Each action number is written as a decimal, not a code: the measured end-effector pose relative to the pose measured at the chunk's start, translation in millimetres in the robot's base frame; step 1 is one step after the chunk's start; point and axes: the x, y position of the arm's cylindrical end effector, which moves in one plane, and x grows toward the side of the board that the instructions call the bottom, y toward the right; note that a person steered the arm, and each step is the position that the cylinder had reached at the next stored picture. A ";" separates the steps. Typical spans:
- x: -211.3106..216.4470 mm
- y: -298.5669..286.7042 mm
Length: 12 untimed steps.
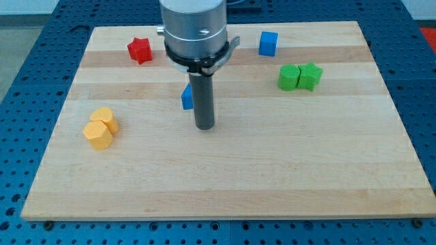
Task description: Move your arm closer to left of the blue triangle
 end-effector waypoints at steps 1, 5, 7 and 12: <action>0.0 -14.4; -1.0 -32.1; -1.2 -34.4; -33.3 -56.9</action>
